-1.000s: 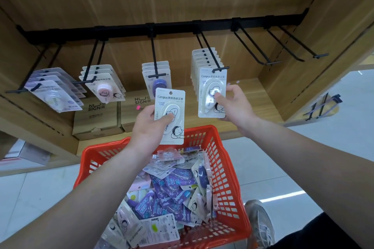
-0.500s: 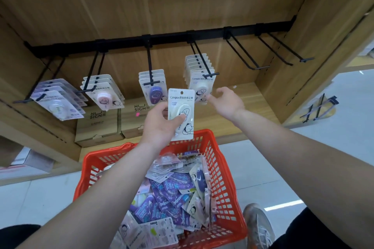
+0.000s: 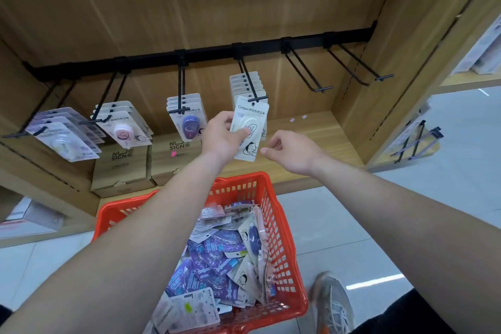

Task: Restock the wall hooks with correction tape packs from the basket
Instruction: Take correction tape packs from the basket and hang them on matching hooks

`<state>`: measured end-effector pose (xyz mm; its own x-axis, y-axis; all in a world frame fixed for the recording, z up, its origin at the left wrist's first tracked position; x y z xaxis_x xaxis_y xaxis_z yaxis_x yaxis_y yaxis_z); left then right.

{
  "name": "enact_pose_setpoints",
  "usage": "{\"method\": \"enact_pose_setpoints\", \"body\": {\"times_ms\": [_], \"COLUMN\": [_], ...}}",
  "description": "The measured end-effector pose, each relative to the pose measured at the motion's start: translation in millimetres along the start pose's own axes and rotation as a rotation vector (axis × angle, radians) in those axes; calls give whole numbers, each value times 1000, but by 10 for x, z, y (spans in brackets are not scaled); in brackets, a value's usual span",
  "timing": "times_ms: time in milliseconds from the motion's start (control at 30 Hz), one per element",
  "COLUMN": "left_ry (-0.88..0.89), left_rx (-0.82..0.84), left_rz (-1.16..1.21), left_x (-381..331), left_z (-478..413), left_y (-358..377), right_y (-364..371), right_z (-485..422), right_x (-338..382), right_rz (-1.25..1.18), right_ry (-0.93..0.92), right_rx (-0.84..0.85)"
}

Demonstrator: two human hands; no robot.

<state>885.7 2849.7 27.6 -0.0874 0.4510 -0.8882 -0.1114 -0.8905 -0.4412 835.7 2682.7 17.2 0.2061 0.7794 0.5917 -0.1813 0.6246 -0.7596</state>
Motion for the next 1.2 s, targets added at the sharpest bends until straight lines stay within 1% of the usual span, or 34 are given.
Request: {"method": "enact_pose_setpoints", "body": {"times_ms": [200, 433, 533, 633, 767, 900, 1000, 1100, 1200], "left_ry": [-28, -47, -65, -71, -57, -220, -308, -397, -396], "left_rx": [-41, -106, -93, -27, 93, 191, 200, 210, 233], "left_rz": [16, -91, -143, -179, -370, -506, -561, -494, -483], "left_x": [46, 28, 92, 283, 879, 1719, 2252, 2698, 2966], "left_z": [-104, -364, -361, -84, 541, 1037, 1244, 1429, 1555], "left_y": [54, 101, 75, -55, -394, -764, -947, -1010, -953], "right_y": [51, 104, 174, 300, 645, 1149, 1589, 2028, 2400], "right_z": [0, 10, 47, 109, 192, 345, 417, 451, 475], "right_x": [-86, -219, -167, -68, 45, 79, -17, -192, -320], "right_rz": [111, 196, 232, 239, 221, 275, 229, 136, 71], "right_ry": [-7, 5, -2, -10, -57, -86, -73, -22, 6], "right_rx": [44, 105, 130, 153, 225, 350, 400, 371, 296]}}
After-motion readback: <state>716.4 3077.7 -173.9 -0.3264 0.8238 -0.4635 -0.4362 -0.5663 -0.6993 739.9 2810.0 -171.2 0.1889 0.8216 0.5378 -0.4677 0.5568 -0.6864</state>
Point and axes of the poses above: each hand's wrist, its own z-axis away from the middle knuckle, its own y-axis out of the palm, x = y × z, the point moved 5 cm from there along -z, towards the middle knuckle, and after that the axes turned 4 degrees about -z, right-handed, at the moved point
